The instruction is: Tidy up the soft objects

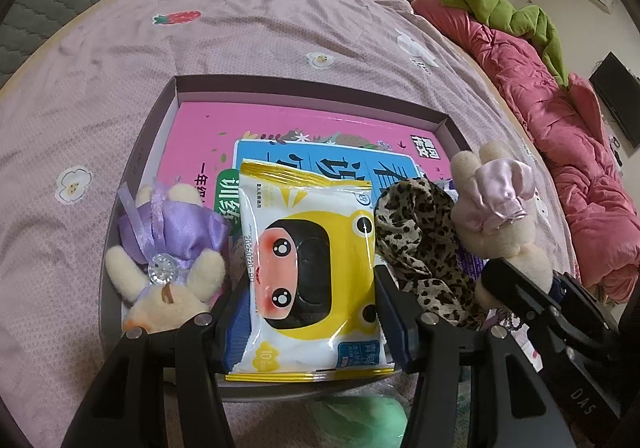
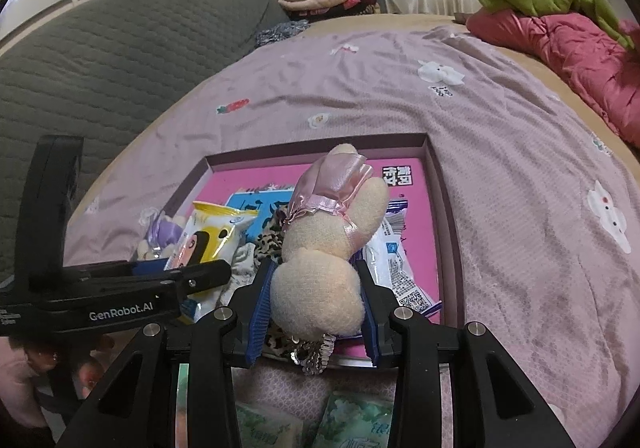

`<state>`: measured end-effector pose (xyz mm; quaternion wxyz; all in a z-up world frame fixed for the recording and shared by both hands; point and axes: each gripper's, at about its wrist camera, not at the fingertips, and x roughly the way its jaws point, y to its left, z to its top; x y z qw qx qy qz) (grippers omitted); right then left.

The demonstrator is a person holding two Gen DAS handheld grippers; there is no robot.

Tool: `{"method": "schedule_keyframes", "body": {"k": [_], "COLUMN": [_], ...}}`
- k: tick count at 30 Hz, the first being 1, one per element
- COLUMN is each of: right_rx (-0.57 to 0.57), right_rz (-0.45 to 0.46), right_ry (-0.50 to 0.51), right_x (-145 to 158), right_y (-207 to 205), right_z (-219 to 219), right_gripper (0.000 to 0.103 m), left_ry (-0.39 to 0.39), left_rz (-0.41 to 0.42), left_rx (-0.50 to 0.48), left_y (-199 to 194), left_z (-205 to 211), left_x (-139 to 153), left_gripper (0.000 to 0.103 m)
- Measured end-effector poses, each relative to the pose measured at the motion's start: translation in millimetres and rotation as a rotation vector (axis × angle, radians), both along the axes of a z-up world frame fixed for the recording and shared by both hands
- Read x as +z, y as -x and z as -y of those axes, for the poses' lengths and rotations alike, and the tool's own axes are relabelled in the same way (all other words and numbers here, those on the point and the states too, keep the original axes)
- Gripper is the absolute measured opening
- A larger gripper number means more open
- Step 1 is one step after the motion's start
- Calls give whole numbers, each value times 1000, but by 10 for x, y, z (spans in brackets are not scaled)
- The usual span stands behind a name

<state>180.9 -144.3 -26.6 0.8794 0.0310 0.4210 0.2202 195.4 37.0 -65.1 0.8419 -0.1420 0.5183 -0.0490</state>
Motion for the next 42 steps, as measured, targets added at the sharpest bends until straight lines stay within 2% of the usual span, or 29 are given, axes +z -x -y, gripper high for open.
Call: {"method": "schedule_keyframes", "body": {"k": [13, 27, 28, 31, 42], "right_rx": [-31, -42, -43, -51, -80], "right_rz": [-33, -29, -27, -21, -3], "right_ry": [29, 33, 32, 22, 31], "right_x": [-163, -160, -155, -125, -31], "right_y": [-16, 9, 13, 37, 101], "right_z": [64, 56, 58, 85, 171], "right_gripper": [40, 43, 44, 56, 60], "left_ry": [-5, -7, -8, -11, -33], "left_rz": [-3, -4, -5, -4, -5], "left_rx": [-3, -4, -5, -6, -5], "left_y": [-19, -12, -14, -15, -12], "left_z": [8, 4, 6, 4, 44], "left_x": [-32, -22, -25, -22, -8], "left_gripper": [56, 56, 56, 56, 56]}}
